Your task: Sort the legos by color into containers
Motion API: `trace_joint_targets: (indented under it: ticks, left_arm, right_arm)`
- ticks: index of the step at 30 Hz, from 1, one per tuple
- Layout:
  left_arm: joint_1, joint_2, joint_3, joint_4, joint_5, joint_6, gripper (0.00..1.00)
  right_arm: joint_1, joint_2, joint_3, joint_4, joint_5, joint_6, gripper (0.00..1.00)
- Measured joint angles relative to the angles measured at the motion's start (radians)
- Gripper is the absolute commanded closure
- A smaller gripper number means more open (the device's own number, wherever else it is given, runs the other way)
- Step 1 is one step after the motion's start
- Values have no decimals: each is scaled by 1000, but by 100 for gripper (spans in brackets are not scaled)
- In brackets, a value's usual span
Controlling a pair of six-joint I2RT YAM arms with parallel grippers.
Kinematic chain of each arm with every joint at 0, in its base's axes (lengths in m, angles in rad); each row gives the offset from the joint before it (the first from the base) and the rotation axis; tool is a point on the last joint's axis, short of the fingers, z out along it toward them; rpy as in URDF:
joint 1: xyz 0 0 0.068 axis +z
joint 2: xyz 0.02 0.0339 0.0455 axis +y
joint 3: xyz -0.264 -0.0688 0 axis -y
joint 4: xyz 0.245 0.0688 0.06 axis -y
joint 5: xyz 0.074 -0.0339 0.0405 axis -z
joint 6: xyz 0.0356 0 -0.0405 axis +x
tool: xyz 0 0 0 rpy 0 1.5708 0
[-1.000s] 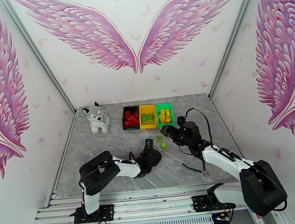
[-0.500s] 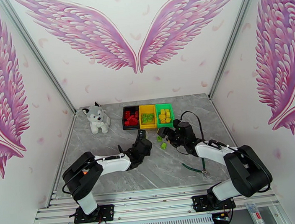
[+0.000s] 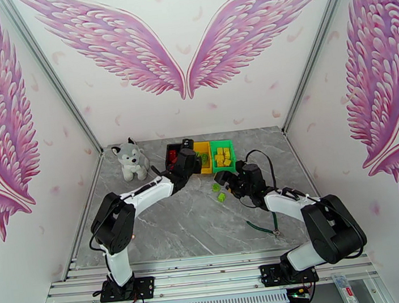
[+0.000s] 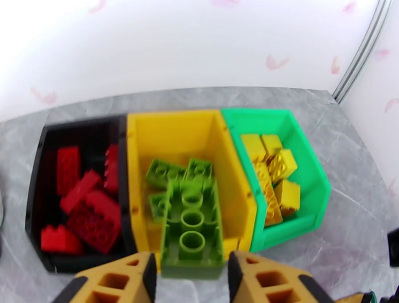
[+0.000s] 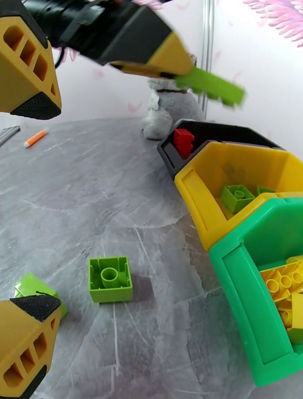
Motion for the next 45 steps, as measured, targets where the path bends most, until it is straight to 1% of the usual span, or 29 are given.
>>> trace_joint_targets:
  ticks: [1,2,5,10,14,18,24,29,36,40,45]
  left_arm:
    - [4,17,23,-6,13,3,32]
    - [6,32,41,-8,25,6,28]
    - [5,50,51,-19,54,-2,26]
    - [-10,48,32,-5,57,-3,24]
    - [-34,14,-69,10,41,-3,22]
    - [-60,-60,-216,47,13,-8,20]
    - [-87,-194,-424,116,-8,-27,19]
    - [-124,-249,-521,169,-13,-26,19]
    - [-238,-261,-637,252,2,12,19]
    - [-279,-261,-701,303,6,19,21]
    - [-320,-230,-719,374,4,15,23]
  right_arm:
    - [-2,0,0,0,-2,0,1]
    - [-5,0,0,0,-4,0,1]
    - [-16,0,0,6,-7,3,1]
    - [-24,0,0,17,-11,4,1]
    - [-24,-2,0,21,-11,11,1]
    - [-26,-15,-1,21,-11,18,1]
    - [-26,-54,-5,21,-10,18,1]
    - [-26,-83,-18,20,-10,18,1]
    - [-26,-113,-24,20,-10,18,1]
    - [-26,-118,-26,21,-10,18,1]
    - [-26,-119,-35,20,-10,18,1]
